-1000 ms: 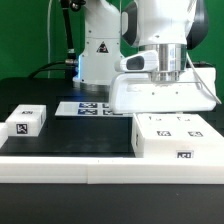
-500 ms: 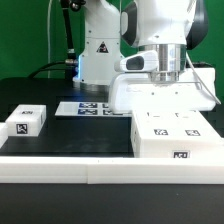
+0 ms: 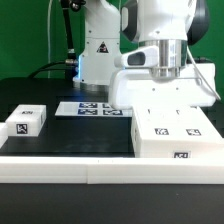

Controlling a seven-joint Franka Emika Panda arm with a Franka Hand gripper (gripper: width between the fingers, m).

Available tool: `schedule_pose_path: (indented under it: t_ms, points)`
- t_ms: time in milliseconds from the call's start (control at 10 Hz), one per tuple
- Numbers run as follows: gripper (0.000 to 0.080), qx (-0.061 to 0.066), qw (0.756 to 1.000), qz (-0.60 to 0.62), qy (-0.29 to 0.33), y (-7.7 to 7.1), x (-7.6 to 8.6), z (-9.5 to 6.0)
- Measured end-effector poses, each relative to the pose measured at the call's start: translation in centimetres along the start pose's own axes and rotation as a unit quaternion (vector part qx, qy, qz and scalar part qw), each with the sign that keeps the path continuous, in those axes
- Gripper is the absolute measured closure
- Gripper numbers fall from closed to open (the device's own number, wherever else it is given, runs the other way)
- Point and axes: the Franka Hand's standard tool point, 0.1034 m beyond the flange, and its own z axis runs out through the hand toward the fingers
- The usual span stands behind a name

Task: Assemble cabinet

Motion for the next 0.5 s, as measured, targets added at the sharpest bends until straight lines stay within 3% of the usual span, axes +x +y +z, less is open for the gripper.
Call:
schedule_pose_path:
  t_ms: [300, 500]
  points:
    - [0.0798, 0.005, 1.0, -0.003, -0.026, -0.5, 1.3, -3.2]
    - [0.0798, 0.005, 0.999, -0.003, -0.035, -0.4, 1.3, -3.3]
